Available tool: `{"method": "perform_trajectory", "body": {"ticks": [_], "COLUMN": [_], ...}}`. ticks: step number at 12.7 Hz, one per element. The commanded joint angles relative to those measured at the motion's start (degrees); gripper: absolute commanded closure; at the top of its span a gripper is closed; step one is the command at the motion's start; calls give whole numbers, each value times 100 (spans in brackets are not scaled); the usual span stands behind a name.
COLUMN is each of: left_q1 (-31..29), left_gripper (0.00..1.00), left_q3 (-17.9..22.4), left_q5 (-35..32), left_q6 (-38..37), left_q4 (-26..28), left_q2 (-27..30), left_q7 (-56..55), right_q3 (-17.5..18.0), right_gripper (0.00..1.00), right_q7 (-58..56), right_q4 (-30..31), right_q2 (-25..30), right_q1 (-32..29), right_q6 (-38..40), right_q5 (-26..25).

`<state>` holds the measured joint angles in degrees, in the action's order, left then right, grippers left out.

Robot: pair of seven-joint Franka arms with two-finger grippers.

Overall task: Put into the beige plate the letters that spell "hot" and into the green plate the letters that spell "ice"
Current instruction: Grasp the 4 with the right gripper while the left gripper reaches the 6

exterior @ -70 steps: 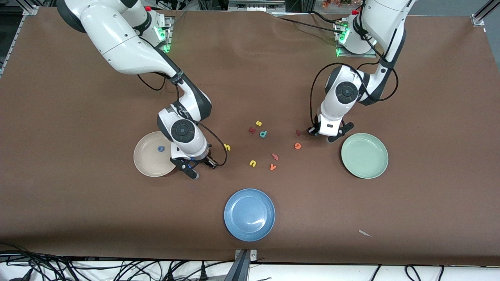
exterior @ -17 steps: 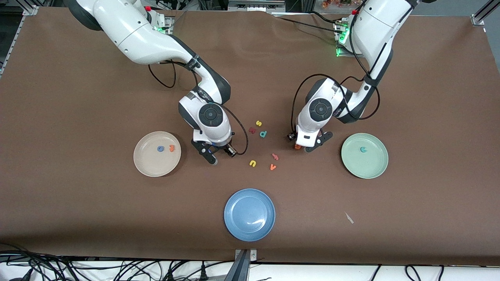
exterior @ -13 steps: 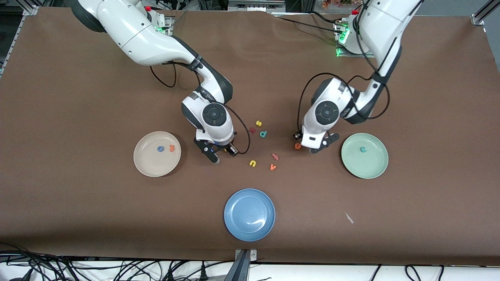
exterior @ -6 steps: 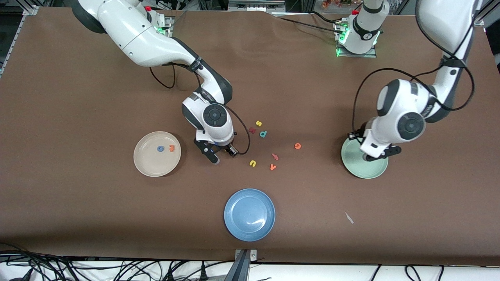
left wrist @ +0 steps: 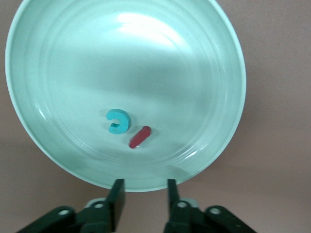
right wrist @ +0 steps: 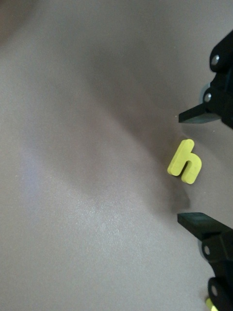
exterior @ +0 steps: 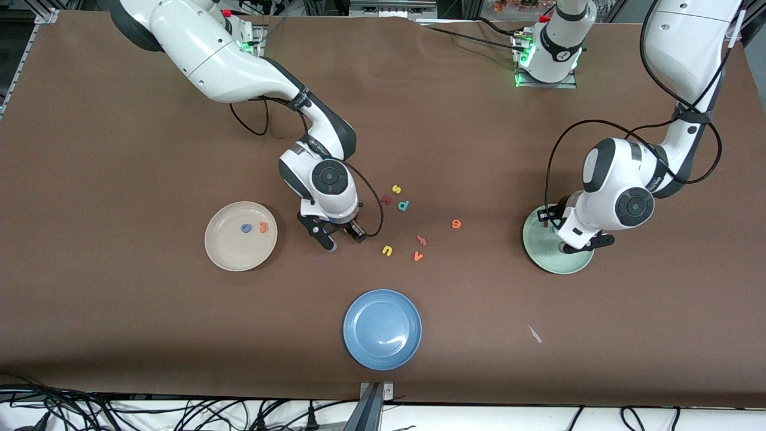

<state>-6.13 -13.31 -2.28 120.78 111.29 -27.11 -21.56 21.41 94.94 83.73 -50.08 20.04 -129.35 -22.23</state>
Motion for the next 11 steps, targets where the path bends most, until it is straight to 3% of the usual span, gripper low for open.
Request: {"method": "perform_trajectory", "body": {"ticks": [1, 3, 6, 9, 11], "left_q1": [-2, 77, 199, 796, 1104], "left_gripper": [0, 0, 1, 4, 5], "left_q3": [-58, -267, -882, -893, -858], "left_q5": [-115, 60, 140, 88, 53], "left_q6": [-98, -501, -529, -241, 399], "left_q4": [-194, -562, -896, -1162, -1162], "left_q2": [118, 189, 76, -302, -653], "left_q7": [-76, -924, -2462, -3783, -4223], "right_q3": [-31, -23, -32, -32, -32], "right_gripper": [17, 18, 23, 29, 41], "right_q7": [174, 174, 278, 314, 314], "right_q4": [-32, -6, 109, 118, 126], "right_q2": [-72, -81, -81, -81, -81], "right_q1": [53, 53, 53, 53, 53], "right_q6": [-46, -46, -230, -240, -240], "right_q5": [-133, -168, -264, -300, -309]}}
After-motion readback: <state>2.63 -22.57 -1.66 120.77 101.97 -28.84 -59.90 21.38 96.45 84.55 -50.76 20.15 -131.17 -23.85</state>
